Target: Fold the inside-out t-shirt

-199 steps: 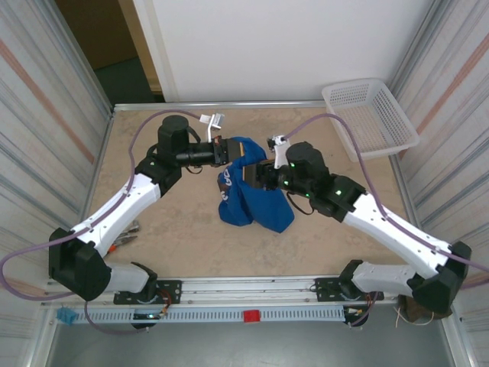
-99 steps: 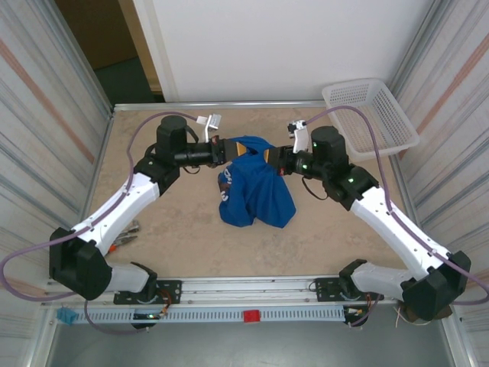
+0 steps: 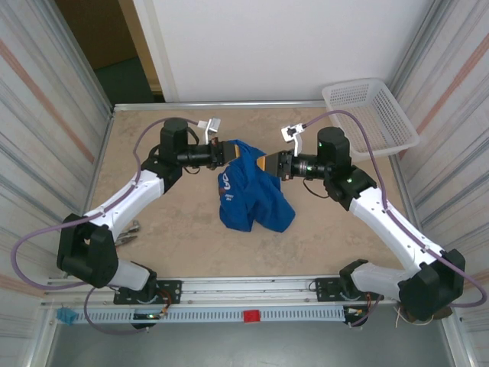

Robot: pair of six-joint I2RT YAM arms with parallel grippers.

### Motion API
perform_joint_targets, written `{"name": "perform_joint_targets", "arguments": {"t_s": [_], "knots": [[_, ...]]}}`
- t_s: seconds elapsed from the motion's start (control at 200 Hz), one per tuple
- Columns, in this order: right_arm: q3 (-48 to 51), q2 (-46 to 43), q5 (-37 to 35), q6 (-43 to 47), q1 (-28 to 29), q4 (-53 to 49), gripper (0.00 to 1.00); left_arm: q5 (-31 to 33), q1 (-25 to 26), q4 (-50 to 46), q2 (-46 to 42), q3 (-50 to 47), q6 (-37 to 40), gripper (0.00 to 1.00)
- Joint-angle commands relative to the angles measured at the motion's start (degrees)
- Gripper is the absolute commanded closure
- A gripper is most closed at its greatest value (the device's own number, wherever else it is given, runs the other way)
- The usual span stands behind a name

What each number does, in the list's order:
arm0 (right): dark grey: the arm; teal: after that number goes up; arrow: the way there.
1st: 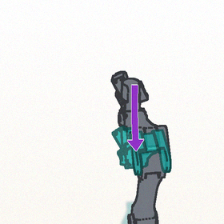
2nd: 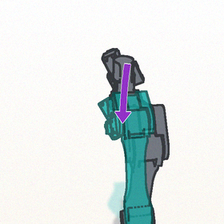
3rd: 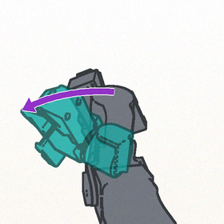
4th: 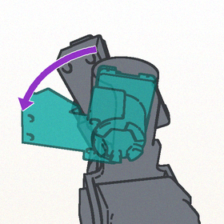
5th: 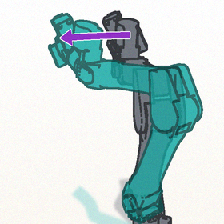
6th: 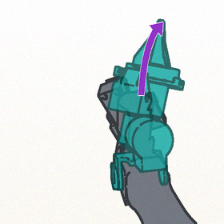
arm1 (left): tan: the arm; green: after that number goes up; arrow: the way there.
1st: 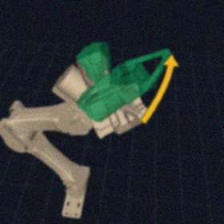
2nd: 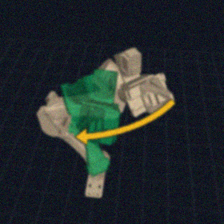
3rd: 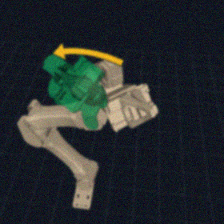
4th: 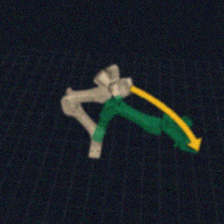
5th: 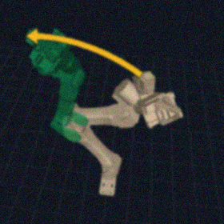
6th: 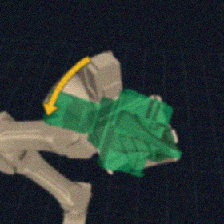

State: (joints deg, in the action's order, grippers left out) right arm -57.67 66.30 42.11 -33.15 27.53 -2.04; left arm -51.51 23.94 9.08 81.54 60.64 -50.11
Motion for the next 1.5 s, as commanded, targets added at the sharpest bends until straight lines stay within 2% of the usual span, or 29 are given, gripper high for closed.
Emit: {"name": "perform_joint_targets", "arguments": {"t_s": [0.0, 0.075, 0.15, 0.19, 0.24, 0.296, 0.466, 0.596, 0.641, 0.701, 0.777, 0.857, 0.952, 1.057, 1.242, 1.378, 1.418, 1.468, 1.498], "knots": [[2.0, 0.8, 1.5, -4.1, -2.2, 6.4, 1.0, -3.6, -0.5, 8.5, -2.5, -0.2, -3.6, 1.0], [2.3, 1.8, 1.1, -4.7, -2.5, 7.3, 1.0, -4.8, -0.3, 10.7, -3.0, -0.2, -5.3, 1.0], [2.0, 2.4, 1.2, -5.0, -2.4, 7.7, 1.0, -4.3, -0.3, 8.7, -3.5, 0.5, -5.2, 1.0], [1.7, 2.2, 0.7, -5.0, -1.7, 7.3, 0.84, -3.0, -0.2, 5.9, -4.0, 0.9, -4.6, 1.0], [0.8, 1.8, -1.4, -3.8, -0.2, 5.6, 0.57, -1.4, 0.1, 1.7, -4.4, 1.9, -3.2, 1.0], [0.0, 1.2, -4.8, -2.1, 2.0, 2.5, 0.44, 0.4, 0.5, -2.2, -4.7, 2.8, -2.2, 1.0], [-1.5, 0.8, -14.9, 1.4, 8.1, -1.7, 0.36, 2.7, 1.5, -5.2, -4.6, 3.7, -1.6, 1.0], [-3.5, 3.0, -19.7, 2.1, 9.5, -3.2, 0.34, 2.9, 2.4, -6.2, -4.3, 4.6, -1.1, 1.0], [-4.2, 4.0, -20.8, 2.2, 9.3, -3.5, 0.37, 2.7, 2.7, -6.5, -4.3, 5.0, -0.8, 1.0], [-5.0, 5.3, -20.9, 1.8, 8.3, -3.2, 0.49, 1.9, 2.9, -6.2, -4.3, 5.3, -0.8, 1.0], [-4.8, 6.3, -18.4, 0.2, 5.8, -1.6, 0.8, 0.0, 2.8, -4.2, -4.4, 5.0, -1.6, 1.0], [-3.0, 5.9, -15.6, -1.9, 2.3, 0.9, 1.0, -5.1, 2.5, 2.3, -3.5, 4.3, -5.3, 1.0], [-0.9, 5.4, -12.5, -3.9, -1.5, 3.0, 1.0, -10.4, 2.3, 13.5, -2.2, 3.0, -11.4, 1.0], [-0.2, 5.3, -11.8, -3.7, -3.1, 2.5, 1.0, -14.4, 2.4, 21.9, -1.1, 3.2, -15.7, 1.0], [-0.4, 7.2, -8.8, -4.6, -2.5, 3.8, 1.0, -15.5, 2.5, 34.7, -0.8, 3.9, -21.8, 1.0], [-1.5, 8.7, -6.0, -6.0, -0.6, 5.5, 1.0, -11.7, 2.5, 39.2, -1.0, 2.6, -23.3, 0.98], [-1.8, 9.1, -5.4, -6.2, 0.4, 6.2, 1.0, -10.3, 2.5, 40.2, -1.0, 2.2, -23.7, 0.92], [-2.2, 9.3, -4.8, -6.5, 2.0, 7.1, 1.0, -8.0, 2.5, 40.3, -0.7, 1.6, -23.9, 0.73], [-2.5, 9.4, -4.6, -6.6, 2.7, 7.4, 1.0, -7.2, 2.5, 40.5, -0.4, 1.4, -23.8, 0.65]]}}
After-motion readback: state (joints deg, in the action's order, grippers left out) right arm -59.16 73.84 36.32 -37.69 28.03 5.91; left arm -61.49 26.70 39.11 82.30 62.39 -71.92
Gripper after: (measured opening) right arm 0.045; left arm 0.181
